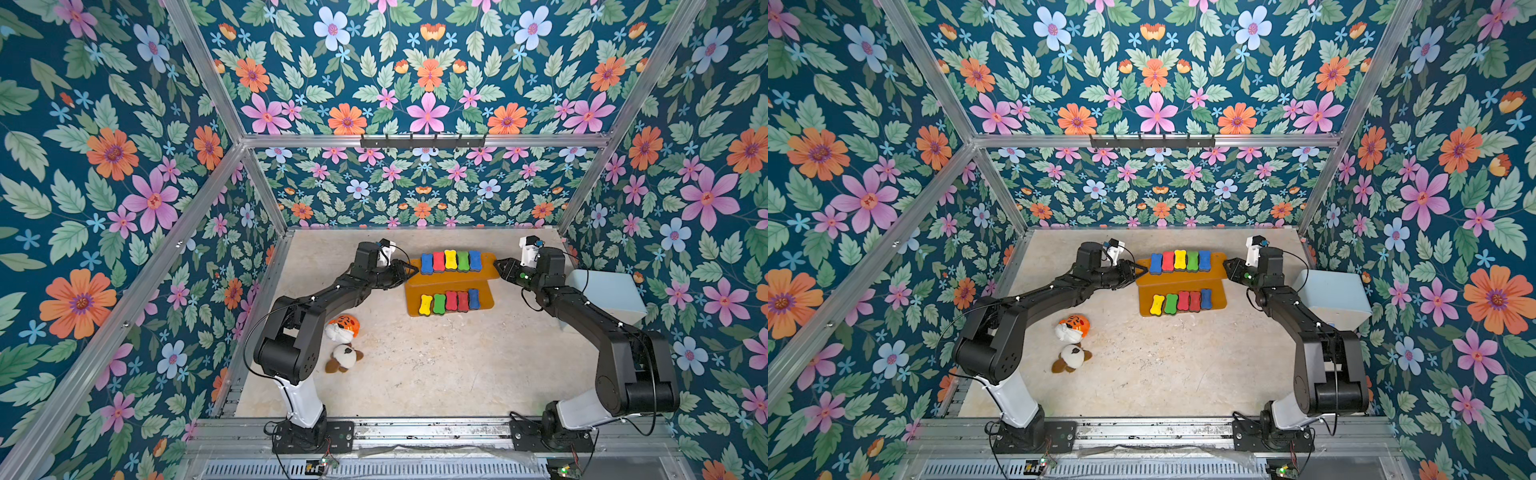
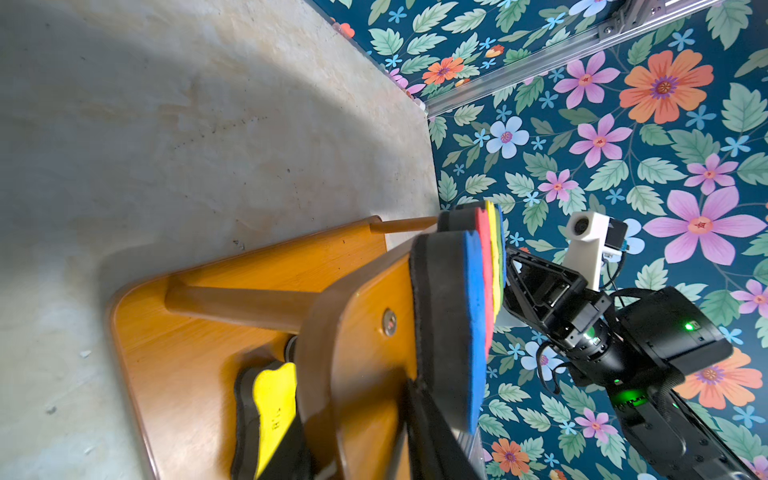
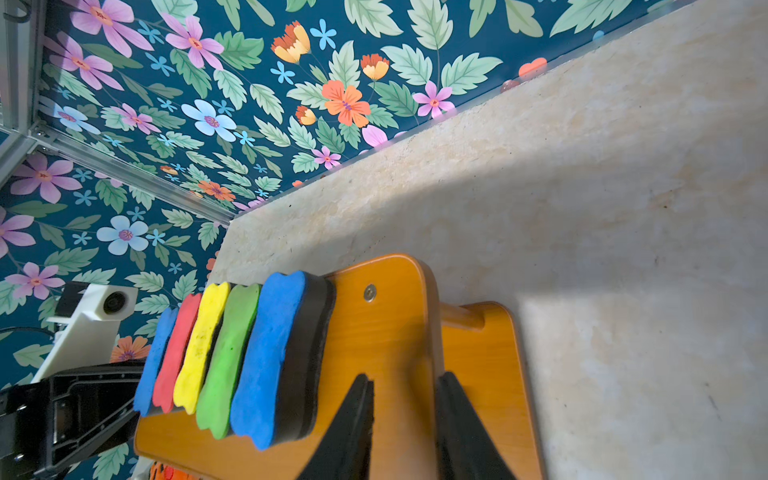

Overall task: Remove the whiteboard erasers from the shelf
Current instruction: Move the shelf to the center of the board.

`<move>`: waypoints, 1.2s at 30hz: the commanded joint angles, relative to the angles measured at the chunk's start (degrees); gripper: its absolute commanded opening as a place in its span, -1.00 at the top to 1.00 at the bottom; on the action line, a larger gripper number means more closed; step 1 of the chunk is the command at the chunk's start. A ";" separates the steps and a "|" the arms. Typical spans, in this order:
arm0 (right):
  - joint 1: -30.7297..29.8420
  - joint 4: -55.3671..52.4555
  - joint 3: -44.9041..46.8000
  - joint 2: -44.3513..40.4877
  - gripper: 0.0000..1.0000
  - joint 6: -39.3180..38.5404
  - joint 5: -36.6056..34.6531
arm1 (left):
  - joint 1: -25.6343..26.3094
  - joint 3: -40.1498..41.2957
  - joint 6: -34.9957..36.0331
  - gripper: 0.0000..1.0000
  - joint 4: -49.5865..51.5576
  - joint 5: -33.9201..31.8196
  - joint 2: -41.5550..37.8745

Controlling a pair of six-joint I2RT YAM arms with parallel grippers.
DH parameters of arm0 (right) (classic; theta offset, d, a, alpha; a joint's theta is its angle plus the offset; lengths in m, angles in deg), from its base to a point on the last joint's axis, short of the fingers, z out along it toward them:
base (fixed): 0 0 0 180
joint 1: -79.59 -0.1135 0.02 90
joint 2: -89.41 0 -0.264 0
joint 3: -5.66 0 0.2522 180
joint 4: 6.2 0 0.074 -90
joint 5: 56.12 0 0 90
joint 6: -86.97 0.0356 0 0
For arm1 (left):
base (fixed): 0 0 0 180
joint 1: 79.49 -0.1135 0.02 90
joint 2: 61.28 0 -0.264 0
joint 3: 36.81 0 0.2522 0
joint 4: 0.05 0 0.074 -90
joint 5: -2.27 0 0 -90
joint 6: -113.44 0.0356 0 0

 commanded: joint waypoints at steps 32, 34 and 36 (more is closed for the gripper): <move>-0.53 -3.90 3.15 -3.79 0.17 0.63 2.54 | -2.30 5.80 5.04 0.05 5.38 -4.78 -7.10; -1.05 -3.88 3.26 -3.99 0.19 0.71 2.53 | -2.24 5.50 5.08 0.06 5.40 -4.61 -7.08; -1.45 -3.65 3.54 -4.26 0.21 1.06 2.54 | -2.17 5.34 5.07 0.07 5.31 -4.58 -7.08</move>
